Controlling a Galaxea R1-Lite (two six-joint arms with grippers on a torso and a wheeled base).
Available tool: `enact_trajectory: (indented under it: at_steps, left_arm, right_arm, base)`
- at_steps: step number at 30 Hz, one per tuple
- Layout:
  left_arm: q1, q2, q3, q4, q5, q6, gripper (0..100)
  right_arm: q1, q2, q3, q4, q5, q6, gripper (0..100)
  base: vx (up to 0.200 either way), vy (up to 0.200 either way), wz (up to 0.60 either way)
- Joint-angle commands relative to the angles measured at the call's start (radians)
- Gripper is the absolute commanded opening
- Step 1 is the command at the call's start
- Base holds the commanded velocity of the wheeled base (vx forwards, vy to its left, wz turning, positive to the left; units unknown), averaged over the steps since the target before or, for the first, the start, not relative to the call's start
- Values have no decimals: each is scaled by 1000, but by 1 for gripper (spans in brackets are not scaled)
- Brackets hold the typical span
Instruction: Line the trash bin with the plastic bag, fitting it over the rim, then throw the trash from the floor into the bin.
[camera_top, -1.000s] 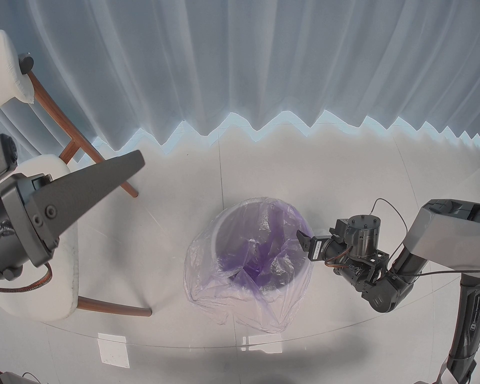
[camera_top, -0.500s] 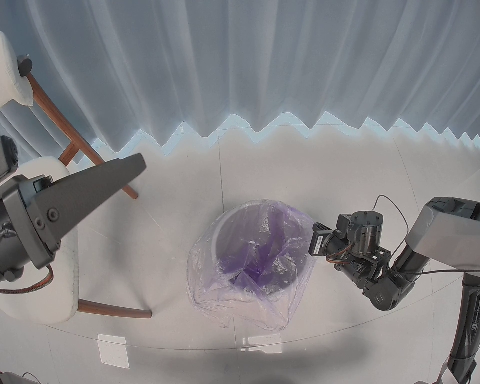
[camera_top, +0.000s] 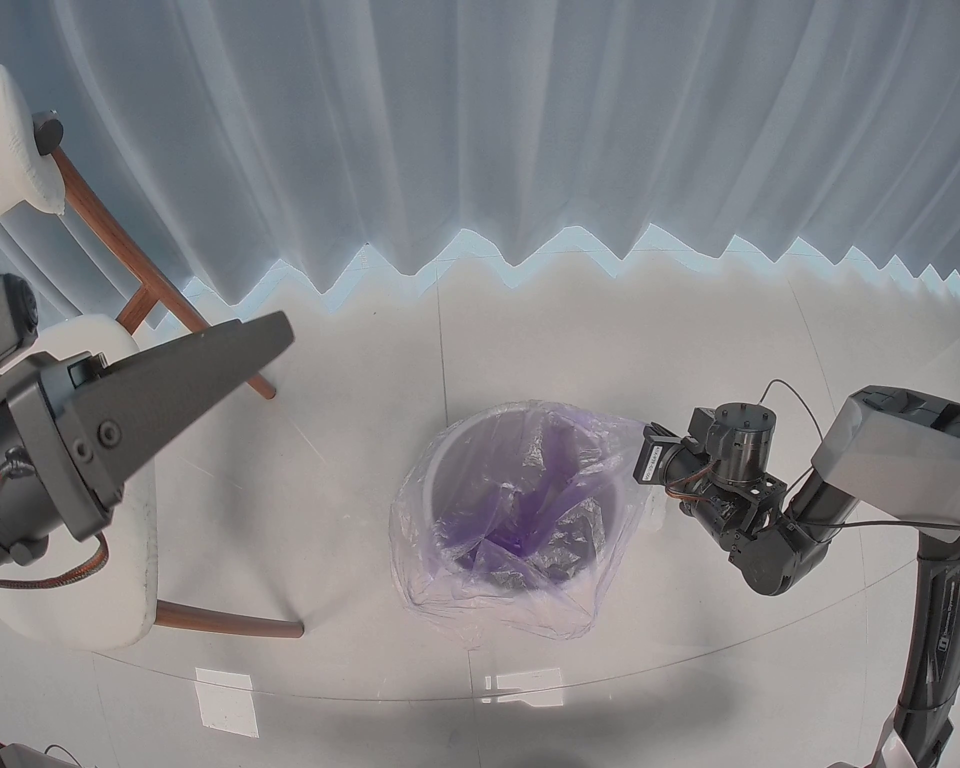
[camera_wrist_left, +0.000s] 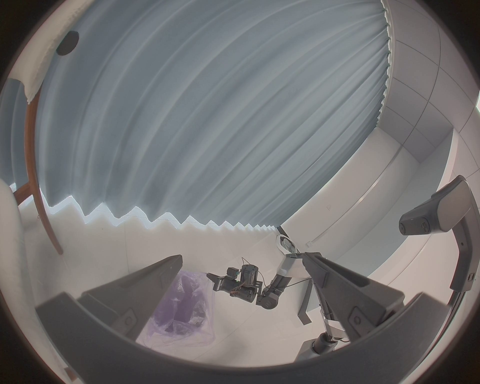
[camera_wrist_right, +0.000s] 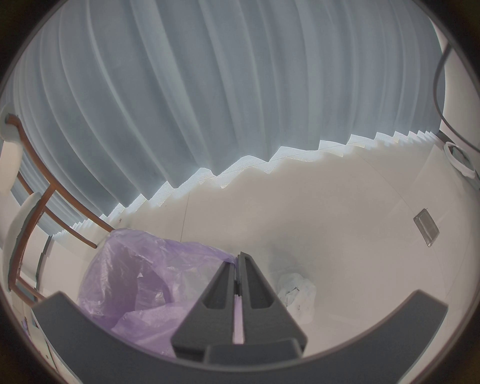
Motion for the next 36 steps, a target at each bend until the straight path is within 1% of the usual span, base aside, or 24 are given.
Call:
enact_trajectory:
  at_steps: [1,10,14,19,24,28,29,32,36]
  left_arm:
    - [1,2,0,-1,0,0,100]
    - [-1,3,2,-1,0,0,100]
    - [-1,2,2,-1,-1,0,100]
    - [-1,2,2,-1,-1,1,100]
    - [-1,5,2,-1,-1,1,100]
    - [-1,5,2,-1,-1,1,100]
    - [-1,3,2,-1,-1,1,100]
    - [-1,2,2,-1,-1,1,100]
    - [-1,2,2,-1,-1,1,100]
  right_arm:
    - [-24,49,-27,1,2,1,0]
    - [-26,115,-49,-3,9,2,0]
    - [-26,146,-67,4,19,37,0]
    - [-46,204,-111,-1,31,48,0]
    - [-47,209,-135,10,35,102,0]
    - [-47,215,-141,10,42,119,0]
    - [-47,222,-145,10,54,130,0]
    - [-49,238,-156,11,61,149,0]
    - [-53,256,-167,11,69,156,0]
  base:
    - [0,0,0]
    - [0,0,0]
    - [0,0,0]
    - [0,0,0]
    - [0,0,0]
    - [0,0,0]
    - [0,0,0]
    - [0,0,0]
    - [0,0,0]
